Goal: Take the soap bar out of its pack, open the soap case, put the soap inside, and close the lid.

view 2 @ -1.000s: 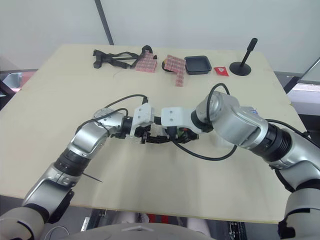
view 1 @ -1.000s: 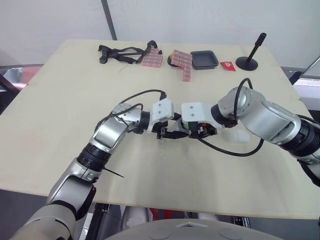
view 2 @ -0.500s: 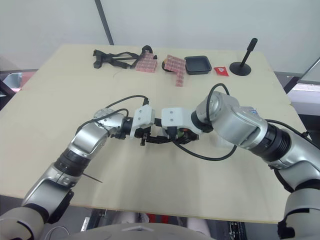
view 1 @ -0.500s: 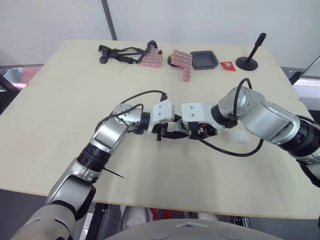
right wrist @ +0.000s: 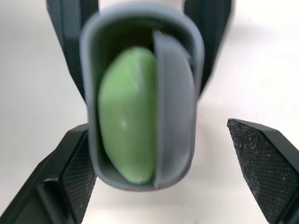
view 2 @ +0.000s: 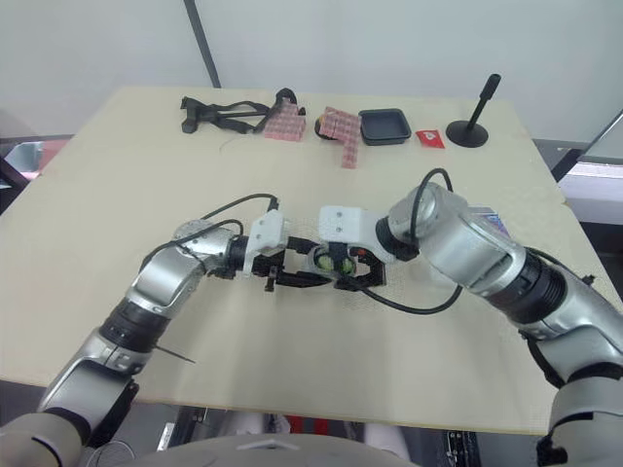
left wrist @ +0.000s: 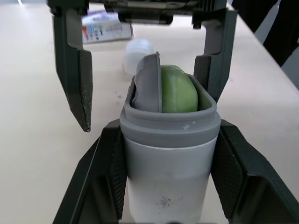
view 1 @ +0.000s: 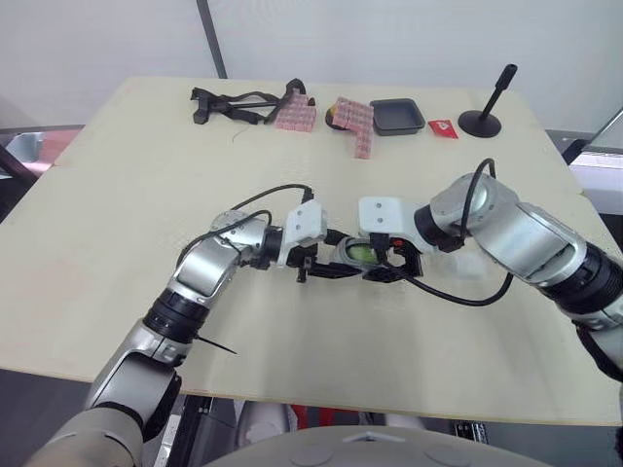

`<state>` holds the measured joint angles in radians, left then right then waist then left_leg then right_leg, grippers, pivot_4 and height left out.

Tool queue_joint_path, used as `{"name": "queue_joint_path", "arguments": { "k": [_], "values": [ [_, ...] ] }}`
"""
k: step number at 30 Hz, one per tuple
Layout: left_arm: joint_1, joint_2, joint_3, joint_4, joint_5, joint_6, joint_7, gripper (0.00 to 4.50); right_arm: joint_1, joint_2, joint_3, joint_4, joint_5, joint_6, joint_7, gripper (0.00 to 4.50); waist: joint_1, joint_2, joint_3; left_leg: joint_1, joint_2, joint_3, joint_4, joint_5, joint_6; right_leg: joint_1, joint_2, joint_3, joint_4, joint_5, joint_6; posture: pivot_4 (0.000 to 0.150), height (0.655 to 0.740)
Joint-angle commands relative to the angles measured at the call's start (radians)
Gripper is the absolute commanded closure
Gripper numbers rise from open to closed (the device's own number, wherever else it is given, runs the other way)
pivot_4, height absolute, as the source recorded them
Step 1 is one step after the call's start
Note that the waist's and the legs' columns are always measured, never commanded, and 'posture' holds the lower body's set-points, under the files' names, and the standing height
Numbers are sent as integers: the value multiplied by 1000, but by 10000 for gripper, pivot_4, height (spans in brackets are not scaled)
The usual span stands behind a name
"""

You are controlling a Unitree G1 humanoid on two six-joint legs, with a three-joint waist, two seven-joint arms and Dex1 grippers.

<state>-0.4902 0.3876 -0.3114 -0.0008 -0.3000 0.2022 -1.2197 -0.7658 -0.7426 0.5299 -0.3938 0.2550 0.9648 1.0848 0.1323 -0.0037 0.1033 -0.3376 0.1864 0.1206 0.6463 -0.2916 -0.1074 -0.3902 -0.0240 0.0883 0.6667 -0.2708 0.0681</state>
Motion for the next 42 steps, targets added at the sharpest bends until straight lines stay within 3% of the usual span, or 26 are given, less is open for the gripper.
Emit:
{"name": "queue_joint_path", "arguments": {
  "k": [1,10,15,33,42],
  "values": [
    [38,5,63,8,-49,-91,-30,25775,91,44,-192,19,109,-56,-17,458,2,0,0,0,0,0,0,0,0,0,0,0,0,0,0,1500,7400],
    [134,-32,119,82,-84,-217,-47,25775,443,78,-478,65,242,-412,83,458,1,0,0,-1,0,0,0,0,0,-1,0,0,0,0,0,1500,7400],
    [164,-46,115,128,-71,-272,-62,25775,589,92,-542,98,243,-581,116,458,-3,-1,0,-1,0,0,0,0,1,0,0,0,-2,0,0,1500,7400],
    [142,-78,101,223,-58,-364,-109,25775,716,100,-626,109,298,-631,48,458,-11,-1,0,-1,0,-1,0,0,1,0,-2,-1,-2,0,0,1500,7400],
    [137,-79,97,217,-52,-357,-111,25775,821,-47,-816,252,282,-727,131,458,-9,-1,0,-1,0,-1,-1,-1,1,1,-2,-1,-4,0,0,1500,7400]
  ]
}}
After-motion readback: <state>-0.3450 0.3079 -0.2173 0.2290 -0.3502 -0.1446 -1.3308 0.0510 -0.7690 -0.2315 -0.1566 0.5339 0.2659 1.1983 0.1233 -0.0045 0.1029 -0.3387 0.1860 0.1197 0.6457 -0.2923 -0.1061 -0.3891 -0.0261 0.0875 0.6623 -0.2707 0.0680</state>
